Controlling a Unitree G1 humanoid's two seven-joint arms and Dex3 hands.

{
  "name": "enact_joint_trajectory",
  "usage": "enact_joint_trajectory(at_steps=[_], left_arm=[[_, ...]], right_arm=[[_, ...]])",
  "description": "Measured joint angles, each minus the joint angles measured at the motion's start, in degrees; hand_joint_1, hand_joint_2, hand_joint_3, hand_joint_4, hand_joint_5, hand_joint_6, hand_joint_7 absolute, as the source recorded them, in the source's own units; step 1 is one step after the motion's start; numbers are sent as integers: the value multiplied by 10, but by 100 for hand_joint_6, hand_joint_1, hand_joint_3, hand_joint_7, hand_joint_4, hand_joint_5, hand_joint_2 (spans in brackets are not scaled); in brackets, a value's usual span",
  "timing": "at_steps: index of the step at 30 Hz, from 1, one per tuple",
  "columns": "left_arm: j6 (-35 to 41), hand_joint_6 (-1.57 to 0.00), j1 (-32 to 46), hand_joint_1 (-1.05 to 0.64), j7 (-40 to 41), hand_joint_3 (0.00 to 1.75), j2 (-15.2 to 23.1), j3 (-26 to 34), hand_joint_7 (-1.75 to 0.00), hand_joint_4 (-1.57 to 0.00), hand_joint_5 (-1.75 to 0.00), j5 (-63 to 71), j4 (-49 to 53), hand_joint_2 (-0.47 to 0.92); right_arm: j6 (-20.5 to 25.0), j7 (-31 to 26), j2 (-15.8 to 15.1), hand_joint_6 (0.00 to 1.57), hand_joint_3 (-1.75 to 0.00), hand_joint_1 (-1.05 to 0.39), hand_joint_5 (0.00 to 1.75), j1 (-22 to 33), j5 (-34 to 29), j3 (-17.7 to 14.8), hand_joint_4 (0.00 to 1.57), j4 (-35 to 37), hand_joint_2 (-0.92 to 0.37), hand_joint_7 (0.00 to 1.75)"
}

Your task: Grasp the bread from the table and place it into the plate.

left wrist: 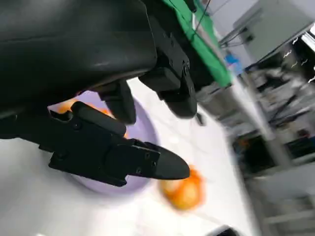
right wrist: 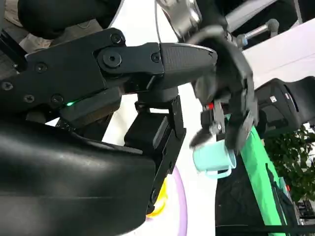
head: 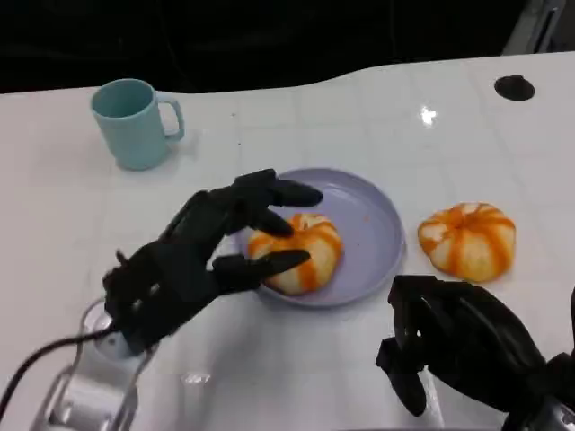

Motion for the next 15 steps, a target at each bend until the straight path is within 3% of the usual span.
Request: enact_joint_trajectory(at_steps=[4, 9, 15], left_arm=[[50, -49, 65, -56, -11, 38, -12, 14, -160, -58, -175, -57, -81, 92], [169, -47, 145, -60, -37, 38, -22, 19, -173, -69, -175, -163, -178, 92], [223, -52, 225, -60, -46, 35, -23, 18, -175, -74, -175, -206, -243, 92]], right_arm=[[-2, 1, 0, 109, -39, -92, 158, -1, -1, 0, 130, 1, -92, 152], [-3, 1, 1, 110, -39, -93, 157, -2, -2, 3, 131, 2, -92, 151], [-3, 0, 1, 112, -39, -93, 158, -2, -2, 6, 132, 0, -92, 153]])
